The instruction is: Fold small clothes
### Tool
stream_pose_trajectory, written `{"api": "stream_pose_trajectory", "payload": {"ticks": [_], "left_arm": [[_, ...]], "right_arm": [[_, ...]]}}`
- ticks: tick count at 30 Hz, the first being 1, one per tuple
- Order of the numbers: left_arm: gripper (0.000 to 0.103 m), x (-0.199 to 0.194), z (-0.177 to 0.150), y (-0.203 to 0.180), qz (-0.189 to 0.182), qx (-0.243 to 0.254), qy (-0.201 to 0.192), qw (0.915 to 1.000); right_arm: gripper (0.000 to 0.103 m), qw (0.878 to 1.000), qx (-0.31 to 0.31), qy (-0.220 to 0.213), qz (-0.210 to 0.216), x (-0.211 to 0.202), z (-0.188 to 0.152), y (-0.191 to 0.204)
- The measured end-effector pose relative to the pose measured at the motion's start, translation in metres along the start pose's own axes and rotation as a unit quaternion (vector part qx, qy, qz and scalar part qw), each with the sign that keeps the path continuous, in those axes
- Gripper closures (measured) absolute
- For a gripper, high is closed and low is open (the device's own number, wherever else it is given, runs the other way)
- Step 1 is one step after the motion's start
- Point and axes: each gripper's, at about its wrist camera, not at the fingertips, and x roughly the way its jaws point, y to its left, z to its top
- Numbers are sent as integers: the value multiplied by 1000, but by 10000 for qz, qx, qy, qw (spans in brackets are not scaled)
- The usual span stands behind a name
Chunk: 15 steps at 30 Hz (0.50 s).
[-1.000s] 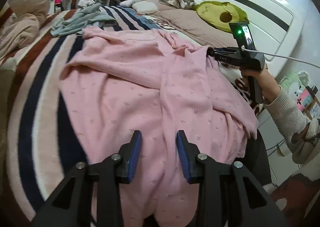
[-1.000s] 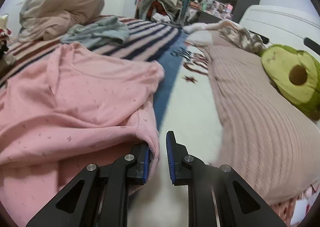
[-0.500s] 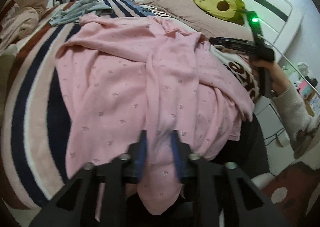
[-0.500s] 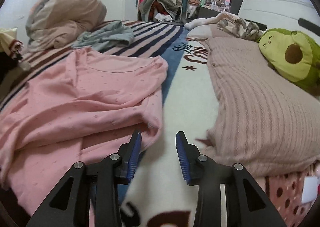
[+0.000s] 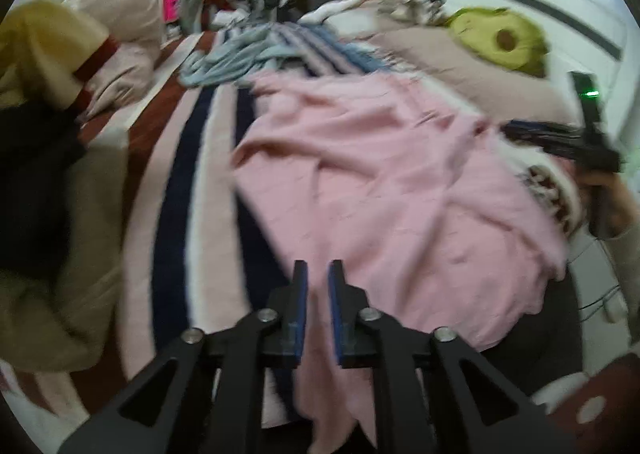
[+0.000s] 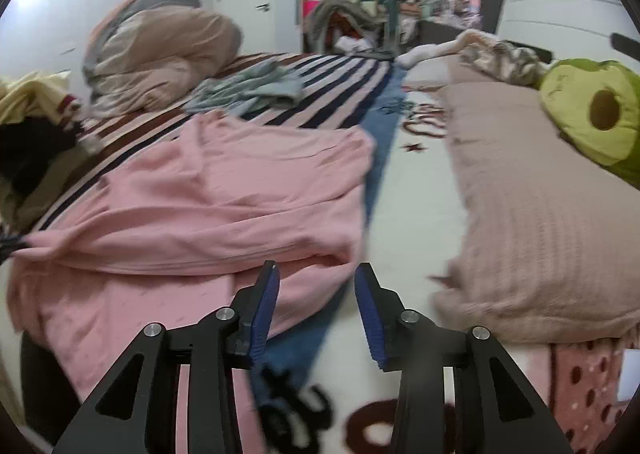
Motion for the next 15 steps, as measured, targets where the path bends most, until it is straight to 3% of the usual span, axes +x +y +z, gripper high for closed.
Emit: {"api": "stream_pose_trajectory", "payload": {"ticks": [1, 2, 5, 8, 10, 15], "left_arm": [[72, 0, -2, 3, 10, -27, 22, 10000], [66, -2, -4, 6, 22, -68, -8, 10000], [63, -12, -10, 11, -143, -244, -157, 9995], [59, -23, -18, -3, -795, -131, -283, 9963], [52, -24, -24, -17, -968, 32, -237, 9950], [53, -3, -40, -36, -278, 189, 100, 9994]], "right_arm": [[65, 10000, -50, 31, 61, 0, -2, 5], [65, 9999, -82, 47, 100, -1, -3, 8], [64, 9997, -124, 56, 211, -5, -5, 16], [64, 9995, -151, 18, 281, -9, -3, 24], [63, 9994, -154, -16, 323, -11, -2, 27], [63, 9992, -130, -35, 388, -12, -2, 33]]}}
